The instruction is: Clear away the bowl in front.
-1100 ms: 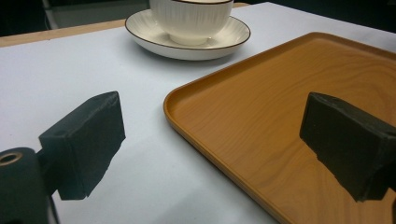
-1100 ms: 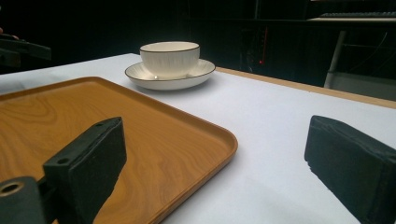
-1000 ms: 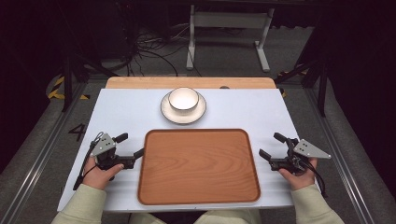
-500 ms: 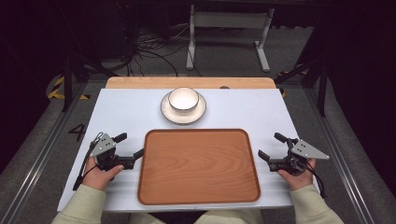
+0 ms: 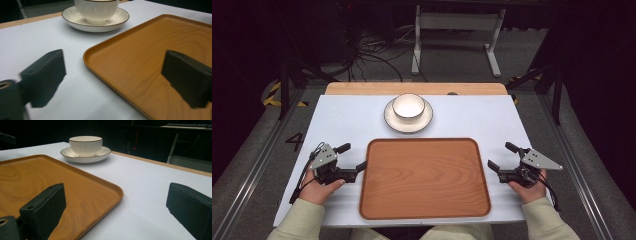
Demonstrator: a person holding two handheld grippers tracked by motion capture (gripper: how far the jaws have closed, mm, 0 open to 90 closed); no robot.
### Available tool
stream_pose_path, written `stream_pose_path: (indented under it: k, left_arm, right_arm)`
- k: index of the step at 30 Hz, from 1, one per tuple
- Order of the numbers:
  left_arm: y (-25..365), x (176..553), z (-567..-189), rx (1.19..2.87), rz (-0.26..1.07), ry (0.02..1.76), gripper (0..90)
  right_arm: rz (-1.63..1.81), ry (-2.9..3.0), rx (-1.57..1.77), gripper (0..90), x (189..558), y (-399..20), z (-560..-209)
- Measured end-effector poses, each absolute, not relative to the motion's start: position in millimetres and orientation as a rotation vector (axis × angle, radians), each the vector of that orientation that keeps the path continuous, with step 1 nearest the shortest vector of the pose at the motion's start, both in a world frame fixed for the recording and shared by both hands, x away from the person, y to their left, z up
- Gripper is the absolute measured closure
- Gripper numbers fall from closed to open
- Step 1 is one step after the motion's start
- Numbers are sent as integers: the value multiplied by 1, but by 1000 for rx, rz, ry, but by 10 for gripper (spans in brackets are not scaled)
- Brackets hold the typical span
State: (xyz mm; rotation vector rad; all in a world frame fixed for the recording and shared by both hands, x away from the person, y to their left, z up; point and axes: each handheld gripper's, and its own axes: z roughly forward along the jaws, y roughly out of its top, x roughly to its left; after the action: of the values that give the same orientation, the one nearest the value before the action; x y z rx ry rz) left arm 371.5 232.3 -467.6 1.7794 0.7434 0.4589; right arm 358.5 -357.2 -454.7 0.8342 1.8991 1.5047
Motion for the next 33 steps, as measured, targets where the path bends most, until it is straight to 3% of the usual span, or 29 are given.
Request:
stream_pose_path:
  k: [2, 4, 5, 33]
  left_arm:
    - [233, 372, -468, 1782, 444, 736, 114]
    - [233, 373, -467, 1777, 451, 768, 18]
    - [234, 373, -467, 1776, 447, 763, 56]
    - [243, 372, -443, 1655, 478, 809, 70]
  right_arm:
    - [1507, 1900, 837, 32, 359, -358, -455]
    - [1508, 1898, 843, 33, 359, -358, -455]
    - [1506, 1900, 840, 33, 359, -357, -455]
    - [1499, 1908, 848, 20, 360, -357, -454]
